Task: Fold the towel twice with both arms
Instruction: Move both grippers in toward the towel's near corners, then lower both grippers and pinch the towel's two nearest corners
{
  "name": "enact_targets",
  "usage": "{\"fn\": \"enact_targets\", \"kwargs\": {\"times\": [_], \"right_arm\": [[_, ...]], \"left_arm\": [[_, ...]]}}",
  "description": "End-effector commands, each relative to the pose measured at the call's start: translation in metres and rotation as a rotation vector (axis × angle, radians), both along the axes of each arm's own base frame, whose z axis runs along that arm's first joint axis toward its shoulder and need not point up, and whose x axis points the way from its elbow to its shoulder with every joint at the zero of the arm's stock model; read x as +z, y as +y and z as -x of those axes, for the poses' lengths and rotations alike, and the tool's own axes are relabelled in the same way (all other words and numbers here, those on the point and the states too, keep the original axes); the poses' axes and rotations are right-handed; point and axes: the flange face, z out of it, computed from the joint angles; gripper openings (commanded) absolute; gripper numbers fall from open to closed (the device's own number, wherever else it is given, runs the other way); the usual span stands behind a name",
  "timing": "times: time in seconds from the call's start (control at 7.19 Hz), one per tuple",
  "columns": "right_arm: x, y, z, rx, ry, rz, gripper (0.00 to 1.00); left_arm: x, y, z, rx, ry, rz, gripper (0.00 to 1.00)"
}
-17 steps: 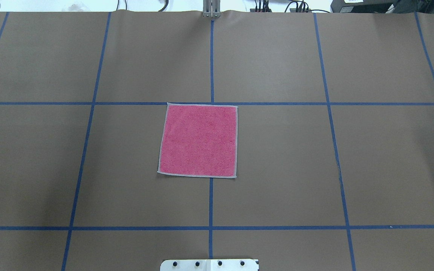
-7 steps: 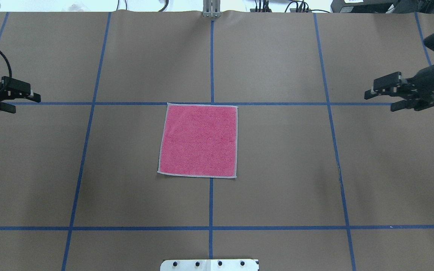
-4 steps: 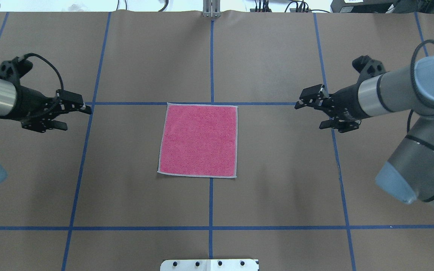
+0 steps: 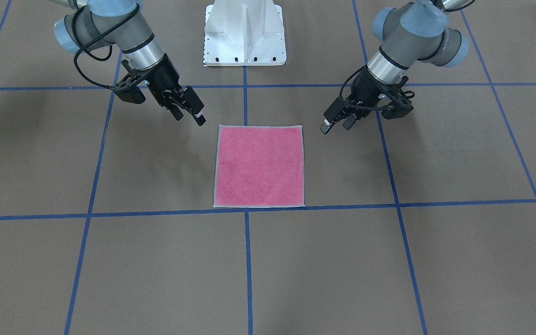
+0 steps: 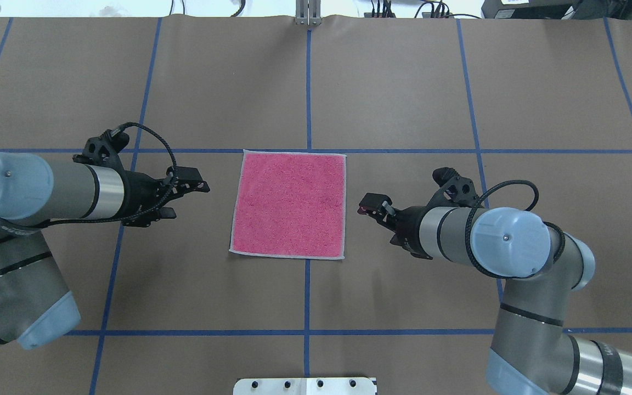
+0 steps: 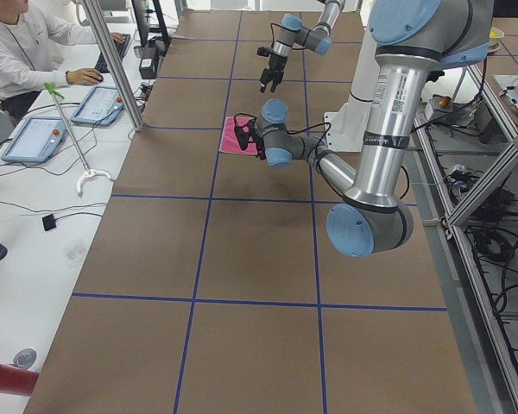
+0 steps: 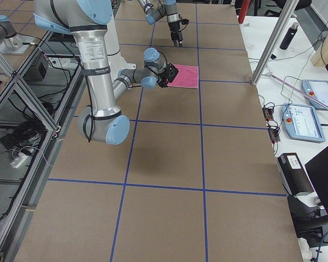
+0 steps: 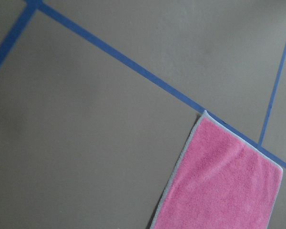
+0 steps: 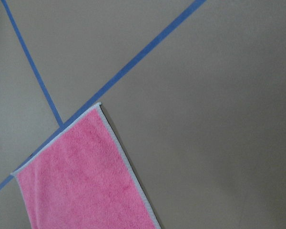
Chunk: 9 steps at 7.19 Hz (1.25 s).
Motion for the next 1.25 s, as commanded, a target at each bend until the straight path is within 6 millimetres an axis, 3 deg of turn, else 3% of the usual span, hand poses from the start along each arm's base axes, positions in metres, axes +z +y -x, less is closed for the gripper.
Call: {"fn": "enact_targets", "kwargs": {"times": [0.0,0.42,0.83,1.11], "right_arm": [[-0.008,0.010,0.020,0.005,-0.007,-0.006,0.99],[-0.008,0.010,0.025,0.002,-0.006,-0.006,0.99],[-0.009,0.010,0.025,0.002,-0.007,-0.006,0.99],[-0.009,0.010,0.025,0.002,-0.007,-0.006,0.99]], "left_arm": [[-0.012,0.011,-0.044,-0.025,0.002,-0.004,1.00],[-0.004,0.035,-0.081,0.014,-0.022,-0.005,1.00],[0.001,0.039,-0.106,0.019,-0.045,-0.009,0.97],[-0.003,0.040,-0.108,0.016,-0.040,-0.012,0.68]]}}
